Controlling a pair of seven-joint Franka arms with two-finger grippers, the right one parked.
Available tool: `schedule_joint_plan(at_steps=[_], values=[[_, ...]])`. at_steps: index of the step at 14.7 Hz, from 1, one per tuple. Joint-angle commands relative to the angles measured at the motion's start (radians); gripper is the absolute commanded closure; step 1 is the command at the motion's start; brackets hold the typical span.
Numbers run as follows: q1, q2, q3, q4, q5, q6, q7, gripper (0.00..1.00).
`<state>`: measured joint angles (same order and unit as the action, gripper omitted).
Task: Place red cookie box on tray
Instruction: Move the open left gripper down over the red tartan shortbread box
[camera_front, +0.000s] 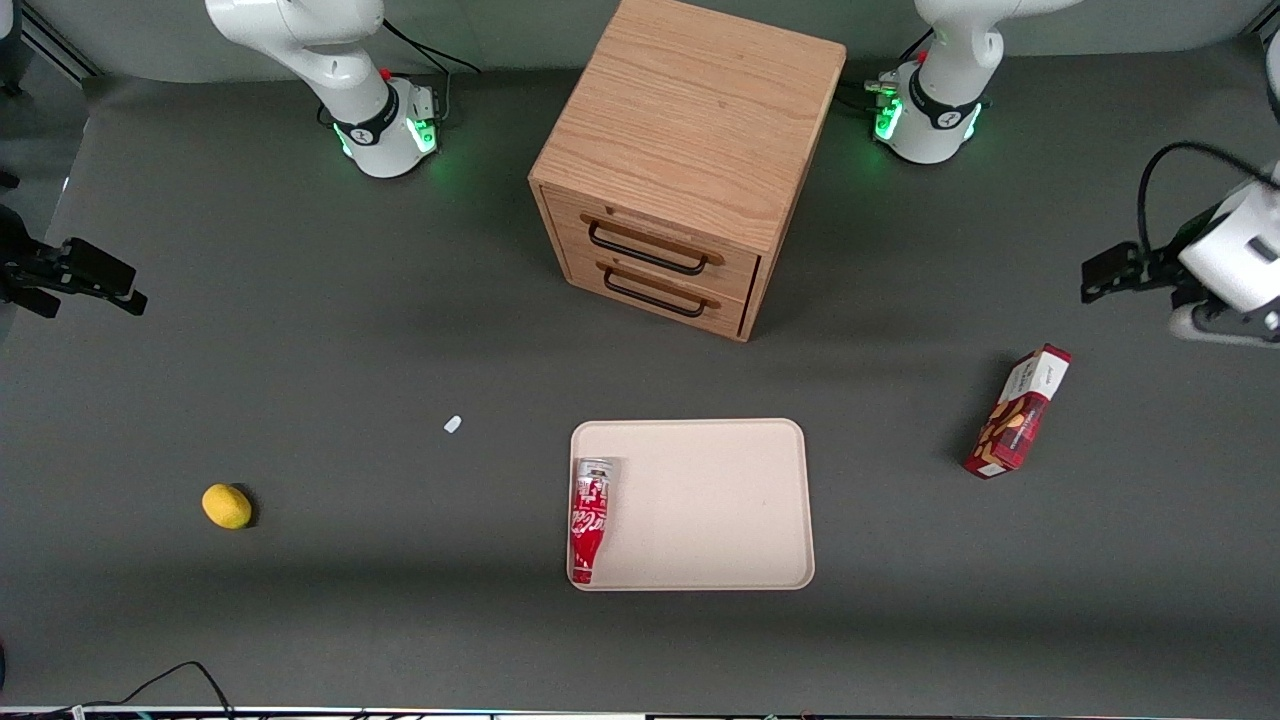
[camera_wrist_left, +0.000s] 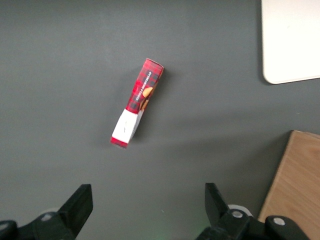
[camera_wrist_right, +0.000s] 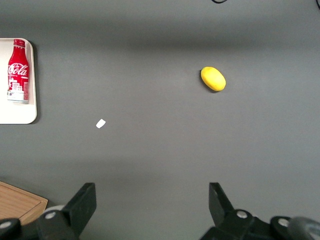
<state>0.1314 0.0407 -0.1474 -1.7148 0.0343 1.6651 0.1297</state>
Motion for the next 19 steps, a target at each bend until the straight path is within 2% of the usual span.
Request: schedule_joint_plan(at_steps=[1,6,10,14,19], values=[[-0.003,0.025,-0.006,-0.121,0.029,0.152,0.044,0.0],[-0.019,0.135,-0.006,-0.256,0.101,0.413,0.097,0.0],[-0.016,0.229,0.003,-0.276,0.102,0.542,0.247,0.0],[-0.016,0.295,0.011,-0.29,0.102,0.643,0.321,0.0],[-0.022,0.35,0.078,-0.299,0.102,0.74,0.413,0.0]])
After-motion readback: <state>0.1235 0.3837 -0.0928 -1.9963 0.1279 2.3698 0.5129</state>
